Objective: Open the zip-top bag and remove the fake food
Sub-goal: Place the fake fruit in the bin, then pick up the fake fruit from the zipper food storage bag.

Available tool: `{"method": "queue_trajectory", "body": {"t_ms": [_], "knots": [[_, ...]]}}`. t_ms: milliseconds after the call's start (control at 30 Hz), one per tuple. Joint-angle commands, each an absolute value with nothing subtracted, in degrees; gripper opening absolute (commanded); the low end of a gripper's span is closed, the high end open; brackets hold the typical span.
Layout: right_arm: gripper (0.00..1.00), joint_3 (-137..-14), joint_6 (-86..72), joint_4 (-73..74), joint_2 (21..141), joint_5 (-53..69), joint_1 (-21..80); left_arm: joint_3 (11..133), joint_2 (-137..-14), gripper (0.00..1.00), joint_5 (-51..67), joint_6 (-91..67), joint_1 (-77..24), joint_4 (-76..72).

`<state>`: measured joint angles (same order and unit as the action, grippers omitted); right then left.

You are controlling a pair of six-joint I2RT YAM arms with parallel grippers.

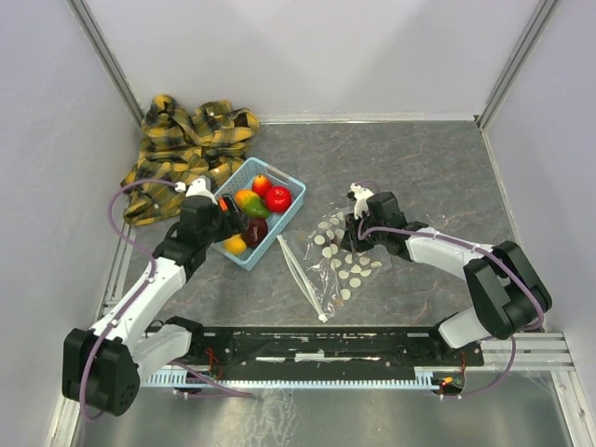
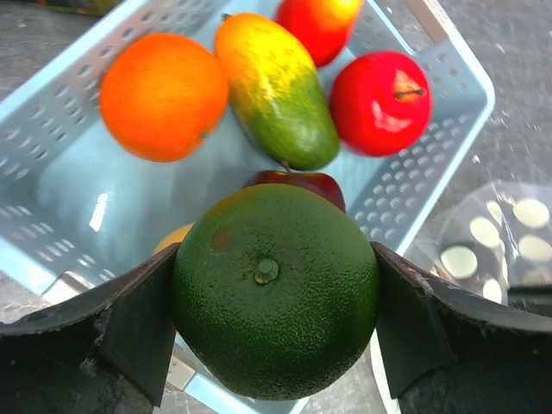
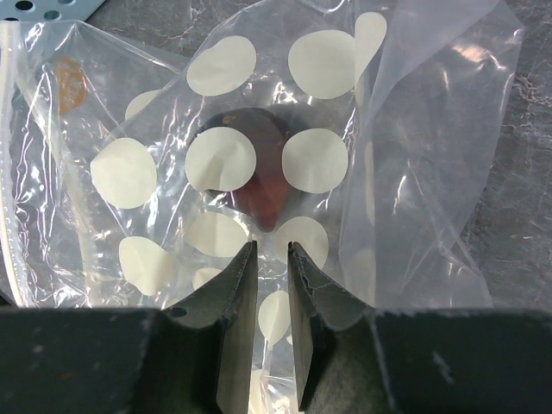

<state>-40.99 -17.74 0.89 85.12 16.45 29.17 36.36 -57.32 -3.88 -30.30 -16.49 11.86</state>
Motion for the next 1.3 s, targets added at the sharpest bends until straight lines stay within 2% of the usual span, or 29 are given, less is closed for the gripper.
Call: {"method": "queue_trajectory", "body": {"t_ms": [0,333,500,567,600,667,733,1067,1267], "knots": [[0.29,-40.9,-17.7,-1.1,83.5,16.7,28.9,36.8,-58.3,0.39,-14.1,-37.2,-16.1,9.8],[0.29,-40.4,-18.1,-1.7,82.2,17.1,28.8,36.4,-62.3,0.45,-24.7,-42.5,-16.0,11.6],[0.29,-40.3,-18.2,-1.6,81.6,17.1,28.8,37.5,-64.9,0.63,-27.1,-44.4,-15.9,13.0],[0.29,-40.1,-18.3,-1.7,81.2,17.1,28.9,37.7,-65.1,0.76,-27.3,-45.1,-15.9,13.3],[0.29,-39.9,-18.4,-1.9,81.0,17.1,28.9,37.6,-65.0,0.79,-27.7,-45.4,-16.0,13.3],[0.30,-39.8,-18.5,-2.0,80.6,17.0,28.8,37.9,-64.5,0.93,-28.4,-46.2,-16.0,13.9],[0.30,-39.9,-18.5,-2.0,80.2,17.0,28.8,38.0,-64.0,0.99,-29.0,-46.4,-15.9,14.1],[0.32,-40.3,-18.2,-0.8,77.6,17.0,28.9,38.6,-59.3,0.99,-25.7,-44.9,-15.9,15.4],[0.33,-40.1,-18.2,-0.7,74.8,17.1,28.9,35.7,-50.5,0.99,-7.8,-35.7,-15.9,7.8]]}}
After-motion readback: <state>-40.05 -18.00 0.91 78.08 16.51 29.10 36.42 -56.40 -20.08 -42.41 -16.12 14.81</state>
